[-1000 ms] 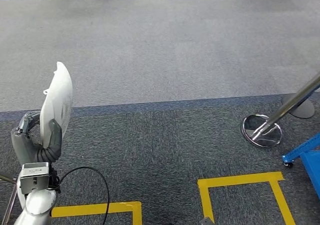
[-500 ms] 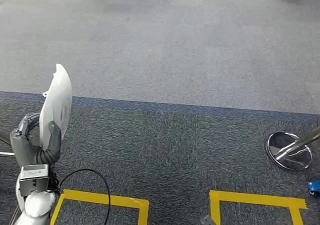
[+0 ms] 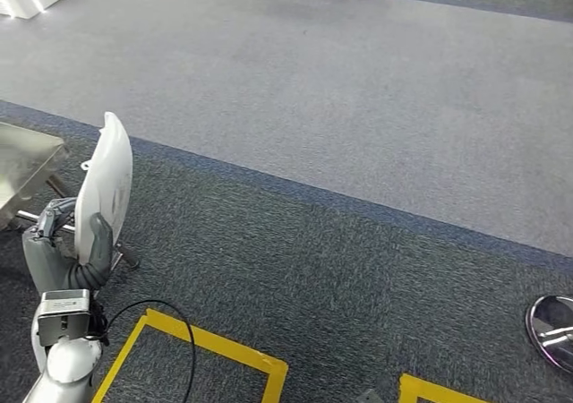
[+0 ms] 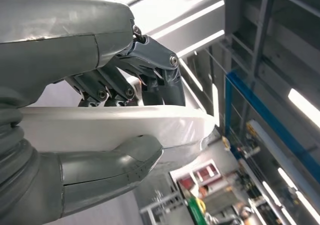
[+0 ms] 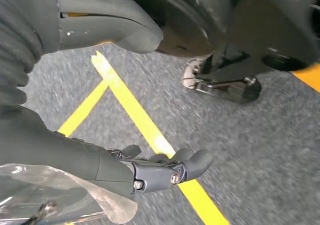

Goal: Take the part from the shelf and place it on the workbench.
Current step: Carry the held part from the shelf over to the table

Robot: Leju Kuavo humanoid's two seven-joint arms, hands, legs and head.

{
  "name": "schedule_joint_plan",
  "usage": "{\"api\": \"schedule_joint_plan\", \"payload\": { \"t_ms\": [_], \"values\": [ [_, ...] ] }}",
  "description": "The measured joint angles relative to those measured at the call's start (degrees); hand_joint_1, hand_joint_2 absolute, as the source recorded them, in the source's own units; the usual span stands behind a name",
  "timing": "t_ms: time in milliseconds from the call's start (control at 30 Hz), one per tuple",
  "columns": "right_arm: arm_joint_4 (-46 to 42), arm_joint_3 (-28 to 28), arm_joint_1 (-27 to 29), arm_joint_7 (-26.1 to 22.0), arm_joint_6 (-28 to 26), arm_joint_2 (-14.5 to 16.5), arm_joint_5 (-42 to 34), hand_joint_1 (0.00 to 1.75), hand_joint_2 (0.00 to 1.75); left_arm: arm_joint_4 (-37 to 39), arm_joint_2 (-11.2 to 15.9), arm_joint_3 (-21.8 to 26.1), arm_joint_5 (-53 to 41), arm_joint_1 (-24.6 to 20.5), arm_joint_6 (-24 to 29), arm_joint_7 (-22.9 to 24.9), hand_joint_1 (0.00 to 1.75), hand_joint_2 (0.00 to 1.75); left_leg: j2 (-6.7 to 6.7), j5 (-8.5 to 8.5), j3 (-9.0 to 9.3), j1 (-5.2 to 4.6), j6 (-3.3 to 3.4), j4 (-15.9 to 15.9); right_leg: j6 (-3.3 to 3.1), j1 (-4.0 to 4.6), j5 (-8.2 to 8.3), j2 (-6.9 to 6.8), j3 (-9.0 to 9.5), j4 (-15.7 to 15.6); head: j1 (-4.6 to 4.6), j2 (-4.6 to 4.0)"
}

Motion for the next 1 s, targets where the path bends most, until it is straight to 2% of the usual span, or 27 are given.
{"api": "schedule_joint_plan", "payload": {
  "t_ms": [33, 100, 167, 200, 233, 300, 333, 367, 400, 433, 467, 533, 567, 600, 667, 700, 733, 767, 800, 833, 867, 900, 933, 967, 1000],
  "values": [
    [0.0, 0.0, 0.0, 0.0, 0.0, 0.0, 0.0, 0.0, 1.75, 0.0, 0.0, 0.0, 0.1, 0.0, 0.0, 0.0, 1.75, 1.75, -0.74, -0.15, -0.03, 0.01, -0.25, 0.2, -0.09, -0.15, 1.34, 1.18, 1.55, -3.4, -0.05, 0.0],
    [0.0, 0.0, 0.0, 0.1, -0.1, 0.0, -0.1, 0.0, 1.75, 0.0, 0.0, 0.0, 0.2, 0.0, -0.1, 0.0, 1.75, 1.75, -2.02, -0.21, -0.32, 0.13, -0.92, 0.4, -0.28, -0.22, 1.79, 2.61, 3.19, -6.6, -0.08, 0.0],
    [0.0, 0.0, -0.1, 0.1, -0.2, 0.0, -0.2, 0.0, 1.75, 0.0, 0.1, 0.0, 0.4, 0.2, -0.1, 0.0, 1.75, 1.75, -3.01, -0.15, -0.55, 0.35, -1.51, 0.4, -0.71, -0.17, 1.78, 1.46, 3.63, -6.9, -0.04, 0.0],
    [0.0, 0.0, -0.1, 0.1, -0.4, 0.1, -0.3, 0.0, 1.75, 0.0, 0.1, 0.1, 0.4, 0.3, -0.1, 0.0, 1.75, 1.75, -2.42, -0.49, -0.76, 0.31, -1.77, 0.8, -1.04, -0.21, 1.8, 0.78, 3.84, -7.1, -0.14, 0.0],
    [0.0, 0.0, -0.1, 0.1, -0.6, 0.1, -0.4, 0.0, 1.75, 0.0, 0.2, 0.1, 0.4, 0.3, -0.1, 0.0, 1.75, 1.75, -1.1, -1.33, -1.36, 0.24, -2.03, 2.2, -1.38, -0.29, 1.79, 0.05, 4.07, -7.3, -0.34, 0.0],
    [0.0, 0.0, -0.1, 0.1, -1.0, 0.1, -0.6, 0.0, 1.75, 0.0, 0.2, 0.1, 0.4, 0.3, -0.1, 0.0, 1.75, 1.75, 2.48, -4.4, -4.23, 0.22, -2.59, 8.3, -1.96, -0.2, 1.57, -1.47, 4.5, -7.5, -0.72, 0.0],
    [0.0, 0.0, 0.0, 0.1, -1.2, 0.0, -0.7, 0.0, 1.75, 0.1, 0.2, 0.0, 0.4, 0.3, -0.1, 0.0, 1.75, 1.75, 3.48, -5.93, -6.18, 0.37, -2.82, 12.2, -2.1, -0.1, 1.4, -2.33, 4.65, -7.5, -0.81, 0.0],
    [0.0, 0.0, 0.0, 0.1, -1.2, 0.0, -0.8, 0.0, 1.75, 0.1, 0.2, 0.0, 0.4, 0.4, -0.1, 0.0, 1.75, 1.75, 3.95, -6.75, -7.75, 0.52, -2.97, 15.2, -2.17, -0.02, 1.21, -3.18, 4.82, -7.5, -0.81, 0.0],
    [0.0, 0.0, 0.1, 0.1, -1.3, -0.1, -0.9, 0.0, 1.75, 0.2, 0.3, 0.0, 0.4, 0.5, -0.1, 0.0, 1.75, 1.75, 4.14, -6.52, -8.47, 0.63, -3.04, 16.4, -2.17, 0.03, 1.01, -4.0, 5.01, -7.5, -0.81, 0.0],
    [0.0, 0.0, 0.0, 0.2, -1.3, -0.1, -0.9, 0.0, 1.75, 0.2, 0.3, 0.0, 0.4, 0.5, -0.2, 0.0, 1.75, 1.75, 4.31, -5.23, -8.08, 0.68, -3.02, 15.4, -2.11, 0.06, 0.79, -4.77, 5.26, -7.5, -0.83, 0.0],
    [0.0, 0.0, 0.0, 0.2, -1.3, -0.2, -0.9, 0.0, 1.75, 0.2, 0.3, 0.0, 0.4, 0.6, -0.2, 0.0, 1.75, 1.75, 4.75, -3.14, -6.61, 0.65, -2.85, 12.2, -2.02, 0.08, 0.55, -5.5, 5.61, -7.5, -0.84, 0.0],
    [0.0, 0.0, 0.0, 0.1, -1.3, -0.3, -0.9, 0.0, 1.75, 0.2, 0.4, 0.1, 0.4, 0.5, -0.2, 0.0, 1.75, 1.75, 7.42, 0.05, -2.86, 0.06, -2.22, 4.5, -1.65, 0.28, -0.02, -6.83, 6.31, -7.5, -0.87, 0.0],
    [0.0, 0.0, 0.0, 0.1, -1.3, -0.3, -0.9, 0.0, 1.75, 0.2, 0.4, 0.1, 0.4, 0.5, -0.2, 0.0, 1.75, 1.75, 8.61, 0.64, -1.66, -0.29, -1.87, 2.0, -1.37, 0.43, -0.27, -7.5, 6.55, -7.5, -0.85, 0.0],
    [0.0, 0.0, 0.0, 0.1, -1.3, -0.3, -0.9, 0.0, 1.75, 0.2, 0.4, 0.0, 0.4, 0.4, -0.3, 0.0, 1.75, 1.75, 9.27, 0.54, -1.18, -0.62, -1.59, 0.9, -1.08, 0.57, -0.48, -8.18, 6.72, -7.6, -0.8, 0.0],
    [0.0, 0.0, -0.2, 0.1, -1.3, -0.4, -0.9, 0.0, 1.75, 0.2, 0.5, 0.1, 0.4, 0.4, -0.3, 0.0, 1.75, 1.75, 8.15, 0.38, -1.13, -0.7, -1.11, 0.5, -0.47, 0.69, -0.85, -9.61, 7.12, -7.7, -0.67, 0.0],
    [0.0, 0.0, -0.3, 0.1, -1.3, -0.5, -1.0, 0.0, 1.75, 0.2, 0.5, 0.1, 0.4, 0.5, -0.3, 0.0, 1.75, 1.75, 7.37, 0.47, -0.96, -0.55, -0.85, 0.2, -0.15, 0.63, -1.24, -9.34, 7.23, -7.5, -0.56, 0.0],
    [-0.1, 0.0, -0.4, 0.1, -1.2, -0.7, -1.0, 0.0, 1.75, 0.2, 0.6, 0.2, 0.4, 0.4, -0.4, 0.0, 1.75, 1.75, 6.66, 0.57, -0.75, -0.34, -0.53, -0.1, 0.11, 0.56, -2.04, -8.13, 6.89, -6.5, -0.45, 0.0],
    [-0.1, 0.0, -0.5, 0.1, -1.2, -0.8, -1.0, 0.0, 1.75, 0.2, 0.6, 0.2, 0.4, 0.3, -0.5, 0.0, 1.75, 1.75, 5.94, 0.65, -0.53, -0.1, -0.22, -0.3, 0.33, 0.48, -3.32, -6.33, 5.85, -4.3, -0.27, 0.0],
    [-0.1, 0.0, -0.5, 0.1, -1.1, -0.9, -1.0, 0.0, 1.75, 0.2, 0.5, 0.2, 0.5, 0.2, -0.6, 0.0, 1.75, 1.75, 5.3, 0.64, -0.47, 0.01, 0.0, -0.4, 0.44, 0.4, -4.9, -4.23, 4.12, -0.9, -0.06, 0.0],
    [-0.1, 0.0, -0.4, 0.1, -0.9, -1.0, -1.0, 0.0, 1.75, 0.2, 0.5, 0.2, 0.5, 0.1, -0.8, 0.0, 1.75, 1.75, 4.58, 0.59, -0.48, 0.06, 0.19, -0.4, 0.49, 0.39, -6.45, -2.87, 1.94, 3.1, 0.06, 0.0],
    [-0.1, 0.0, -0.2, 0.1, -0.8, -1.2, -1.0, 0.0, 1.75, 0.3, 0.5, 0.1, 0.6, 0.2, -0.9, 0.0, 1.75, 1.75, 3.78, 0.54, -0.48, 0.07, 0.28, -0.4, 0.56, 0.39, -7.37, -2.26, -0.12, 6.4, 0.17, 0.0],
    [-0.1, 0.0, -0.1, 0.1, -0.7, -1.3, -1.0, 0.0, 1.75, 0.4, 0.5, 0.1, 0.7, 0.2, -1.1, 0.0, 1.75, 1.75, 2.92, 0.51, -0.44, 0.05, 0.31, -0.3, 0.58, 0.4, -7.21, -2.03, -1.49, 8.0, 0.18, 0.0],
    [0.0, 0.0, 0.1, 0.1, -0.5, -1.4, -1.0, 0.0, 1.75, 0.5, 0.5, 0.2, 0.8, 0.3, -1.2, 0.0, 1.75, 1.75, 2.01, 0.47, -0.4, 0.06, 0.29, -0.3, 0.58, 0.39, -5.84, -1.91, -1.87, 7.5, 0.18, 0.0],
    [0.0, 0.0, 0.1, 0.1, -0.4, -1.5, -1.0, 0.0, 1.75, 0.6, 0.5, 0.2, 0.9, 0.3, -1.3, 0.0, 1.75, 1.75, 1.11, 0.41, -0.33, 0.11, 0.2, -0.2, 0.54, 0.33, -3.48, -1.6, -1.17, 4.8, 0.21, 0.0],
    [0.0, 0.0, 0.1, 0.2, -0.4, -1.6, -1.0, 0.0, 1.75, 0.6, 0.4, 0.2, 0.9, 0.3, -1.3, 0.0, 1.75, 1.75, 0.3, 0.3, -0.29, 0.18, 0.03, -0.1, 0.51, 0.19, -1.02, -0.69, 0.18, 0.8, 0.2, 0.0]
  ]
}}
